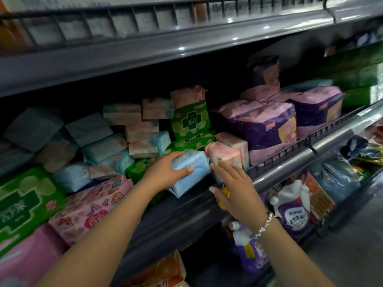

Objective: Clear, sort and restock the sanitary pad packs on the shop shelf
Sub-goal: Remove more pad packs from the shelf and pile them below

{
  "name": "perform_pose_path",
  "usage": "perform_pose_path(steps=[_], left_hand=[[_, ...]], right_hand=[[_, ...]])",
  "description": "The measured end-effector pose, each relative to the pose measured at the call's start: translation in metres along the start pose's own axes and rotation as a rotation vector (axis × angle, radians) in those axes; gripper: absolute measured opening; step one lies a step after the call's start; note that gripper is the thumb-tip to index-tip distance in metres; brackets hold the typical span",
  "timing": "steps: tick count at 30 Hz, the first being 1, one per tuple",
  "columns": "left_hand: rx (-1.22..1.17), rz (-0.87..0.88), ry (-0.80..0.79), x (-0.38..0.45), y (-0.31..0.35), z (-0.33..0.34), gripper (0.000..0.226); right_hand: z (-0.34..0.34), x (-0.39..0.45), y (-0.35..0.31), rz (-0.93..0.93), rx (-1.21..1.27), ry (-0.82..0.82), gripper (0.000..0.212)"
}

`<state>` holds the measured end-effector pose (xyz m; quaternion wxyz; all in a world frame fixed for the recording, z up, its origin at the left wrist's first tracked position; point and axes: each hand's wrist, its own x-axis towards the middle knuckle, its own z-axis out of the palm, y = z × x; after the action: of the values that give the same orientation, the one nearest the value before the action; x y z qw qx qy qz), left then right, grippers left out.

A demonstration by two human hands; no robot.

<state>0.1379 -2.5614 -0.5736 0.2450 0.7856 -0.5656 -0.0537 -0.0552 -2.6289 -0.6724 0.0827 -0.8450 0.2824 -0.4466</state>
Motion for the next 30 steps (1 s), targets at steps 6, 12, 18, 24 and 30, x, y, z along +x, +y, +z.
perform_pose_path(steps=[6, 12, 18, 24, 30], left_hand=[[-0.225, 0.094, -0.232, -0.041, 0.036, -0.056, 0.039], [-0.368, 0.158, -0.391, -0.049, 0.06, -0.055, 0.047], [-0.438, 0.157, -0.202, -0.025, 0.083, -0.004, 0.035], [-0.297, 0.012, -0.078, 0.027, 0.079, 0.046, 0.044], [-0.055, -0.085, -0.178, 0.056, 0.094, 0.059, 0.07]], right_hand=[[-0.032, 0.008, -0.021, 0.101, 0.482, -0.066, 0.072], [-0.058, 0.003, -0.023, 0.201, 0.947, -0.187, 0.074], [-0.082, -0.006, 0.002, 0.451, 0.949, 0.104, 0.064], [-0.097, -0.009, 0.02, 0.577, 0.823, 0.307, 0.059], [-0.096, -0.013, 0.044, 0.723, 0.61, 0.364, 0.067]])
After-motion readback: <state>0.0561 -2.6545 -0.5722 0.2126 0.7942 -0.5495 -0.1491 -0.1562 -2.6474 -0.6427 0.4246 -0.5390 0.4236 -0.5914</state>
